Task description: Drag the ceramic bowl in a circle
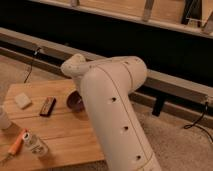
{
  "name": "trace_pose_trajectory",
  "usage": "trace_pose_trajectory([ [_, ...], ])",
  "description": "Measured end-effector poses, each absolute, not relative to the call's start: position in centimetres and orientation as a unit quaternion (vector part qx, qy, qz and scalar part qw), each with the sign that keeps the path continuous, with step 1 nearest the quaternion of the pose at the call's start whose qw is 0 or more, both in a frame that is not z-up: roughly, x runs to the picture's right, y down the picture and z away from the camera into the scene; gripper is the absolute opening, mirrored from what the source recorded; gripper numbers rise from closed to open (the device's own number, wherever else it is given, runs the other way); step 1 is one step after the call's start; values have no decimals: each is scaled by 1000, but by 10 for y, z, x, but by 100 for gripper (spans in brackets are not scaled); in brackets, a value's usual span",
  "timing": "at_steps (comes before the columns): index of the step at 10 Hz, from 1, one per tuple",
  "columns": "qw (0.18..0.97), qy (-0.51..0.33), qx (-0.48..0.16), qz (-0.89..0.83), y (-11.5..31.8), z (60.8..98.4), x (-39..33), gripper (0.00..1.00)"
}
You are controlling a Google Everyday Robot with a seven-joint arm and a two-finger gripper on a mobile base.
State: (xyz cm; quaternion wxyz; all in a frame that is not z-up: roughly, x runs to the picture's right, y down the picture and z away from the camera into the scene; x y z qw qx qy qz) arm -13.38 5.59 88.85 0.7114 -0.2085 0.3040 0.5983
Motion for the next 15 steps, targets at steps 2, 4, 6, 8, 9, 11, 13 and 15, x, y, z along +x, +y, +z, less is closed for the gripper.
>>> trace_pose_trajectory([
  [2, 744, 293, -227, 556, 67, 871, -183, 0],
  [4, 770, 288, -244, 515, 89, 852, -216, 0],
  [6, 784, 293, -252, 485, 112, 837, -222, 0],
  [8, 795, 299, -258, 461, 136, 813, -215, 0],
  [9, 796, 300, -260, 456, 143, 803, -211, 0],
  [11, 796, 299, -271, 452, 164, 775, -201, 0],
  [13, 794, 298, -288, 445, 189, 749, -194, 0],
  [15, 790, 306, -305, 435, 220, 727, -182, 0],
])
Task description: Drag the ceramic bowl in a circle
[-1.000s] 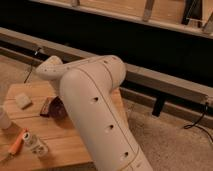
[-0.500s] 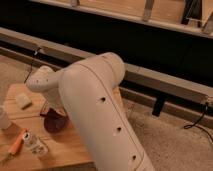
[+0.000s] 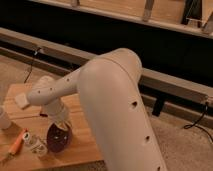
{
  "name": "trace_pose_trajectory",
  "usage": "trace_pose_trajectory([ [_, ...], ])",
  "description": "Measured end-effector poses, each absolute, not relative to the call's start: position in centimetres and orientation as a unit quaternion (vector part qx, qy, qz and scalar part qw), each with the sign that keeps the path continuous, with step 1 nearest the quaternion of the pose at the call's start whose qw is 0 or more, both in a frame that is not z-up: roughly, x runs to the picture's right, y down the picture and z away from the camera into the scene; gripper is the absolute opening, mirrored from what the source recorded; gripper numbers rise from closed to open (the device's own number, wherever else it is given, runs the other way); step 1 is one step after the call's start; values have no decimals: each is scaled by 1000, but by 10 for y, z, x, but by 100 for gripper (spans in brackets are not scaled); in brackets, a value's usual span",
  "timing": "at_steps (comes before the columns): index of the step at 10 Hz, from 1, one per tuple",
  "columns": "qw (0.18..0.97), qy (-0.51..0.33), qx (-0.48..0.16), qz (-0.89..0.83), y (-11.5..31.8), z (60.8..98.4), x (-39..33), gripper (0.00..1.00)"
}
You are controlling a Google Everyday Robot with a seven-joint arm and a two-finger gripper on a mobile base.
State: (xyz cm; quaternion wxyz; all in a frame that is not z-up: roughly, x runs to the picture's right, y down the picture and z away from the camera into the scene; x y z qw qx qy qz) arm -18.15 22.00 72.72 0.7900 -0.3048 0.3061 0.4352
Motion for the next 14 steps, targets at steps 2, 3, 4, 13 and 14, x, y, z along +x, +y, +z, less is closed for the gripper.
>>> trace_pose_trajectory([
  [2, 785, 327, -314, 421, 253, 714, -159, 0],
  [3, 781, 340, -316, 417, 265, 710, -144, 0],
  [4, 774, 353, -314, 421, 273, 707, -128, 0],
  [13, 665, 425, -239, 566, 244, 719, 34, 0],
  [14, 657, 425, -231, 577, 233, 726, 43, 0],
])
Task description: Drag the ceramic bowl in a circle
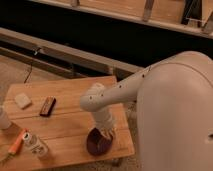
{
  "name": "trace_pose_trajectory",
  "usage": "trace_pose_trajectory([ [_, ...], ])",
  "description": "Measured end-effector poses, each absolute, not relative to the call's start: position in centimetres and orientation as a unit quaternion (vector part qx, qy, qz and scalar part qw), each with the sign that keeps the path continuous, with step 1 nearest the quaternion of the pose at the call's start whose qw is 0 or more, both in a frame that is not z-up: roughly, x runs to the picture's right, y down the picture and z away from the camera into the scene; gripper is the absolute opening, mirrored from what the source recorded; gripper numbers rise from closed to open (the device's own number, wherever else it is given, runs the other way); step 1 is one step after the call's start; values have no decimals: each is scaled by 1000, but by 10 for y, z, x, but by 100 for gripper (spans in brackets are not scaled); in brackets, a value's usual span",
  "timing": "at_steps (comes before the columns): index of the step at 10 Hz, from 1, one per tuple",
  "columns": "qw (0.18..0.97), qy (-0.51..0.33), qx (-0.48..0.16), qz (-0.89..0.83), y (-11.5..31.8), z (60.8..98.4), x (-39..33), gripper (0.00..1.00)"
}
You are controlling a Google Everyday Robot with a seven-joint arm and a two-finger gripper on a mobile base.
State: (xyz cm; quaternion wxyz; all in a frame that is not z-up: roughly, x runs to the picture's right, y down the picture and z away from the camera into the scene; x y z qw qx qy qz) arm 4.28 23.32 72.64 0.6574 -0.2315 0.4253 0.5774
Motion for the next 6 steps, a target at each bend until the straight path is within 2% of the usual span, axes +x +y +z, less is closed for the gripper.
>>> trace_pose_trajectory([
  [3, 645, 423, -202, 603, 184, 753, 64, 0],
  [6, 651, 418, -186, 606, 140, 787, 54, 0],
])
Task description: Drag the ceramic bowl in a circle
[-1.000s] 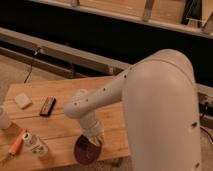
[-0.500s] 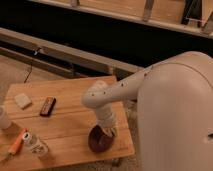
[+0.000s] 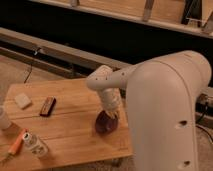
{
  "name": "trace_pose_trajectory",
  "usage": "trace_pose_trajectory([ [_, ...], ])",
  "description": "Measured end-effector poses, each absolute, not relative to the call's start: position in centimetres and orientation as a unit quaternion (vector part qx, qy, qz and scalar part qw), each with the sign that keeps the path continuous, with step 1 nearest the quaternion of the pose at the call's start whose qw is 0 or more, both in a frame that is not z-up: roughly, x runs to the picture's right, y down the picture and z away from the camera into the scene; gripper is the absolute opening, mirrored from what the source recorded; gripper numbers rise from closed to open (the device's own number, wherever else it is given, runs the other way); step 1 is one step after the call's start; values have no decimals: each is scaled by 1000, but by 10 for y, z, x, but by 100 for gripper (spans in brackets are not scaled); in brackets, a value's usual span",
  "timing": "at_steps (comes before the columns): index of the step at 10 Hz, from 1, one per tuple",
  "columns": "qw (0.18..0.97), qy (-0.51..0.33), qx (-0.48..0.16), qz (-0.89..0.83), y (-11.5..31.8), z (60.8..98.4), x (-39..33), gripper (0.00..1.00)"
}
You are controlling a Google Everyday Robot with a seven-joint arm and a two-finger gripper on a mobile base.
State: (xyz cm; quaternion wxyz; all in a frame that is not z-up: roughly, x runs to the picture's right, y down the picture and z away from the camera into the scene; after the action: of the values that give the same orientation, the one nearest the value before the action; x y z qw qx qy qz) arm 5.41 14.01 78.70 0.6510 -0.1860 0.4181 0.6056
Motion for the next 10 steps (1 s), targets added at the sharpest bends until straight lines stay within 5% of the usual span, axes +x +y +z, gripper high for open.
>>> trace_pose_trajectory([
  [10, 696, 398, -175, 571, 53, 879, -54, 0],
])
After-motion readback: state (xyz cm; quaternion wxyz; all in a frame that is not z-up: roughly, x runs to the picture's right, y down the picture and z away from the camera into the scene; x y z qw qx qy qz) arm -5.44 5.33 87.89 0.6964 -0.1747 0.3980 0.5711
